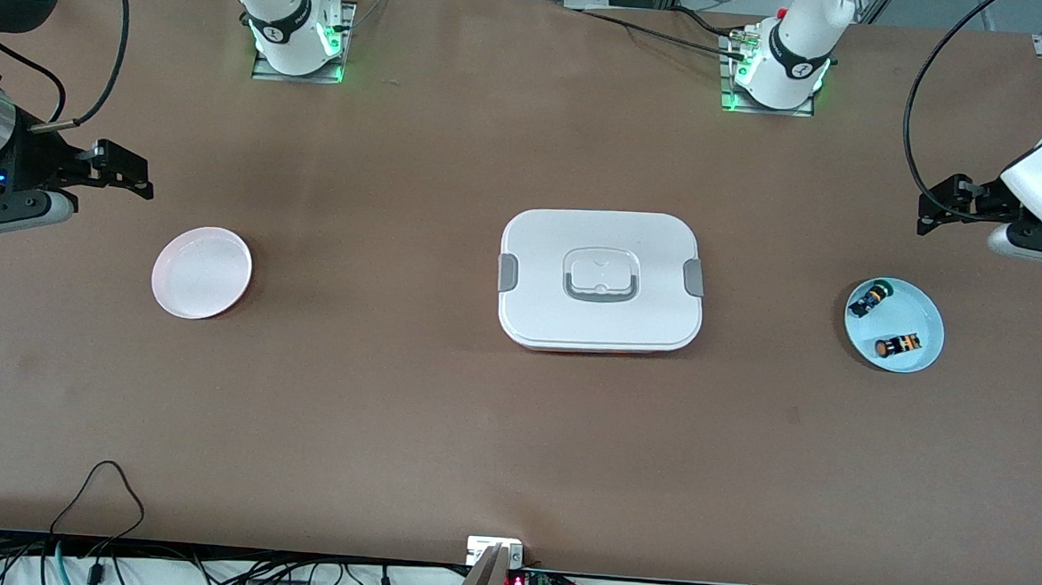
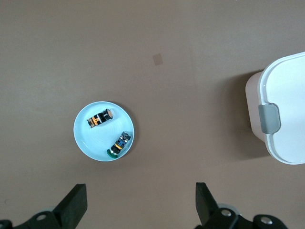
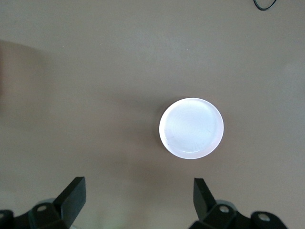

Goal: Transfer orange switch to right arm and place
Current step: 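Move the left gripper toward the light-blue dish of switches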

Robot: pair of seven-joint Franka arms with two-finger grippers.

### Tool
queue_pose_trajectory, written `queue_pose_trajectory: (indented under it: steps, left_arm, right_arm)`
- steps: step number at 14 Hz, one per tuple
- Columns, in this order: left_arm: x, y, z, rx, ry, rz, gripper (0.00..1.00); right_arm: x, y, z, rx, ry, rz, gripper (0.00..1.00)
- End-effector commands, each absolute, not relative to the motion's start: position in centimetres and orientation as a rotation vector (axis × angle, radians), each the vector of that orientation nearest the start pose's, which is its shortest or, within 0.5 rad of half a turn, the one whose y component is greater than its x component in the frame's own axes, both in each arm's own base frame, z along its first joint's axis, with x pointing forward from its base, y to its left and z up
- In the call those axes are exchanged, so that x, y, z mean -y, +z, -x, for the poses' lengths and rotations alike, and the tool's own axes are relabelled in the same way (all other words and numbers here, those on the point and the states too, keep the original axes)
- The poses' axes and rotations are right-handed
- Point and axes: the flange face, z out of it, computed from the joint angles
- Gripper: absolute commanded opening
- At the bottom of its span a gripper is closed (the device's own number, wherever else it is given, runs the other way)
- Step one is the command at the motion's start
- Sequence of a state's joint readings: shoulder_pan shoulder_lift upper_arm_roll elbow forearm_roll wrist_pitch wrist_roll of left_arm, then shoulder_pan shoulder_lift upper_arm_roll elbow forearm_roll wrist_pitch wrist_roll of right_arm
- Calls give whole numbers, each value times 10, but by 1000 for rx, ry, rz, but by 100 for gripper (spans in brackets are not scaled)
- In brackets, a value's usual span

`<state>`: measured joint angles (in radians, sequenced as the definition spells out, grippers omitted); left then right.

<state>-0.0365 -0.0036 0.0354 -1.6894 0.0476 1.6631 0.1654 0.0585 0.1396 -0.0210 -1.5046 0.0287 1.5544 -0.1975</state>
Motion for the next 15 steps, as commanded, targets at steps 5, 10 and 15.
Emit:
queue_pose_trajectory:
  steps: [5, 10, 15]
  left_arm:
    - [0, 586, -567, -249, 35, 3100, 100]
    - [-17, 576, -555, -189, 242, 3104, 100]
    - [-85, 498, -581, -40, 461, 3097, 100]
  right_arm:
    - [-28, 576, -590, 354, 148, 3091, 100]
    - [-28, 576, -590, 354, 146, 3093, 100]
    - [-28, 576, -590, 354, 146, 3093, 100]
